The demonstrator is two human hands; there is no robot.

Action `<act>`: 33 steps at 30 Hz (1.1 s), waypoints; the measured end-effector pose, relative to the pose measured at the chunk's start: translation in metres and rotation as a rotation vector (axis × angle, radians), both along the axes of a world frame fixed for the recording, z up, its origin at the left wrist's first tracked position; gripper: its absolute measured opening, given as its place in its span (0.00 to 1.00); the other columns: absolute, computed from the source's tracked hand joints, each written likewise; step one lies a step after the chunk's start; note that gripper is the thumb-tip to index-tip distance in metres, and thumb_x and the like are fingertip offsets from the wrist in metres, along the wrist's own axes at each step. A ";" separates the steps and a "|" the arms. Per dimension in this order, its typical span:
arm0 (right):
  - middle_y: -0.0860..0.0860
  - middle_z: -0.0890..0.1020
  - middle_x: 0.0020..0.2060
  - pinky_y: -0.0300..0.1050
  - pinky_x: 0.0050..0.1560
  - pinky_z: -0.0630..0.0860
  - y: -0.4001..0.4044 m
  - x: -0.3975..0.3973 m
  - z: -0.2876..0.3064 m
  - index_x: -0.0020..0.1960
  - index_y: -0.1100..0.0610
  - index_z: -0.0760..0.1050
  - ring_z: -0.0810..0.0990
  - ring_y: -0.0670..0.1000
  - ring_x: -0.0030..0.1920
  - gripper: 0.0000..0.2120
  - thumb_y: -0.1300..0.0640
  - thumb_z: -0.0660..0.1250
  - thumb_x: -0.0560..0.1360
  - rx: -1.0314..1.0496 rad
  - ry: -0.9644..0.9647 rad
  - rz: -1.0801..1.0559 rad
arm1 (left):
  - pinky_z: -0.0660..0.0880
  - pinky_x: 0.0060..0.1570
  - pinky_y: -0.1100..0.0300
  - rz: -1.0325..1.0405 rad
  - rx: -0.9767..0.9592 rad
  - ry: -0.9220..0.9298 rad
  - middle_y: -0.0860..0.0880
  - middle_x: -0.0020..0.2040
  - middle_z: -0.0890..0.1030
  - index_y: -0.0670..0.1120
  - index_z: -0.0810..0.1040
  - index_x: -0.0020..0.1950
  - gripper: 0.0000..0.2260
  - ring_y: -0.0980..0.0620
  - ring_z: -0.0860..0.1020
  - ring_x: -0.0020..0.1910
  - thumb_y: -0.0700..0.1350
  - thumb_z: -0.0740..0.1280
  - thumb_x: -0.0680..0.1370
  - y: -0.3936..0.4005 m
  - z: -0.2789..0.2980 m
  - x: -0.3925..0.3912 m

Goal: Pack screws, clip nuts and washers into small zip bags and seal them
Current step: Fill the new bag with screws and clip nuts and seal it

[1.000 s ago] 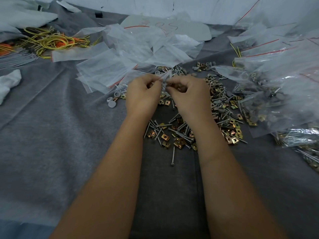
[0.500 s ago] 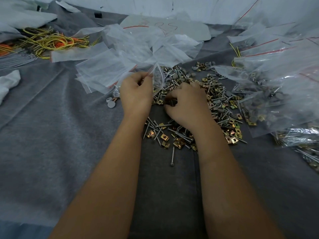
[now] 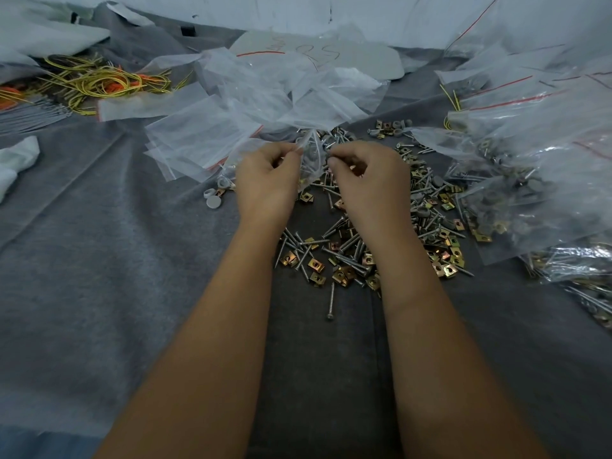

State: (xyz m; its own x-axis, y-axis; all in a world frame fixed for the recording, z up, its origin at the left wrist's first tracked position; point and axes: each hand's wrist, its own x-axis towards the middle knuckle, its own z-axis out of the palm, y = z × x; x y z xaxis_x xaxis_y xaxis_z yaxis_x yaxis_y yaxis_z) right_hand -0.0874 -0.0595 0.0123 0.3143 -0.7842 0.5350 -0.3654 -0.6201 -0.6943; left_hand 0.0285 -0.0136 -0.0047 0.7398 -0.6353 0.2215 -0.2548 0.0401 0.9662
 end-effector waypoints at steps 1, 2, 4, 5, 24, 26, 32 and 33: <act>0.44 0.81 0.41 0.24 0.43 0.70 0.001 0.001 0.001 0.51 0.57 0.84 0.76 0.37 0.38 0.07 0.61 0.70 0.74 -0.016 -0.018 0.011 | 0.69 0.30 0.64 -0.011 0.013 -0.015 0.59 0.28 0.78 0.53 0.83 0.46 0.08 0.64 0.71 0.25 0.42 0.65 0.78 0.000 0.000 0.000; 0.45 0.81 0.42 0.25 0.44 0.70 0.003 0.002 0.001 0.51 0.57 0.84 0.76 0.38 0.39 0.07 0.61 0.70 0.75 -0.032 -0.011 0.023 | 0.69 0.30 0.63 -0.023 0.023 -0.031 0.59 0.28 0.78 0.54 0.82 0.45 0.09 0.64 0.70 0.25 0.42 0.65 0.77 0.000 0.000 -0.001; 0.49 0.83 0.45 0.30 0.47 0.72 0.003 0.007 -0.001 0.53 0.58 0.84 0.76 0.42 0.44 0.08 0.60 0.69 0.75 -0.048 0.063 0.063 | 0.72 0.35 0.60 -0.040 0.031 -0.049 0.57 0.31 0.81 0.54 0.82 0.44 0.10 0.62 0.73 0.29 0.41 0.65 0.77 0.001 0.000 -0.001; 0.51 0.84 0.46 0.36 0.51 0.73 0.003 0.009 -0.002 0.54 0.57 0.83 0.77 0.46 0.48 0.09 0.59 0.69 0.76 -0.047 0.127 0.086 | 0.74 0.37 0.59 -0.047 0.032 -0.053 0.56 0.34 0.82 0.54 0.83 0.44 0.10 0.61 0.75 0.31 0.41 0.64 0.76 0.001 0.000 0.000; 0.40 0.72 0.38 0.38 0.36 0.66 0.053 -0.033 0.027 0.52 0.45 0.79 0.71 0.41 0.39 0.15 0.50 0.78 0.67 0.150 0.943 0.420 | 0.62 0.27 0.62 0.027 0.042 0.075 0.55 0.20 0.68 0.55 0.79 0.35 0.12 0.57 0.65 0.23 0.43 0.66 0.78 0.001 0.003 0.000; 0.41 0.73 0.40 0.40 0.40 0.68 0.049 -0.028 0.027 0.51 0.47 0.80 0.75 0.45 0.44 0.13 0.52 0.77 0.68 0.117 0.910 0.408 | 0.63 0.26 0.63 0.030 0.043 0.071 0.56 0.19 0.69 0.55 0.79 0.36 0.12 0.58 0.66 0.22 0.43 0.66 0.78 0.001 0.003 0.000; 0.46 0.80 0.45 0.38 0.47 0.69 0.021 -0.006 0.024 0.54 0.49 0.83 0.78 0.49 0.48 0.13 0.58 0.75 0.71 0.106 0.846 0.362 | 0.59 0.23 0.64 0.029 -0.003 0.119 0.56 0.18 0.65 0.52 0.80 0.37 0.10 0.59 0.62 0.21 0.42 0.65 0.78 0.002 0.003 0.000; 0.47 0.80 0.44 0.37 0.46 0.68 0.016 -0.004 0.023 0.54 0.49 0.83 0.78 0.48 0.47 0.13 0.58 0.75 0.71 0.109 0.831 0.341 | 0.59 0.23 0.64 0.030 -0.006 0.124 0.56 0.18 0.65 0.52 0.80 0.37 0.11 0.59 0.62 0.21 0.42 0.65 0.78 0.002 0.003 0.001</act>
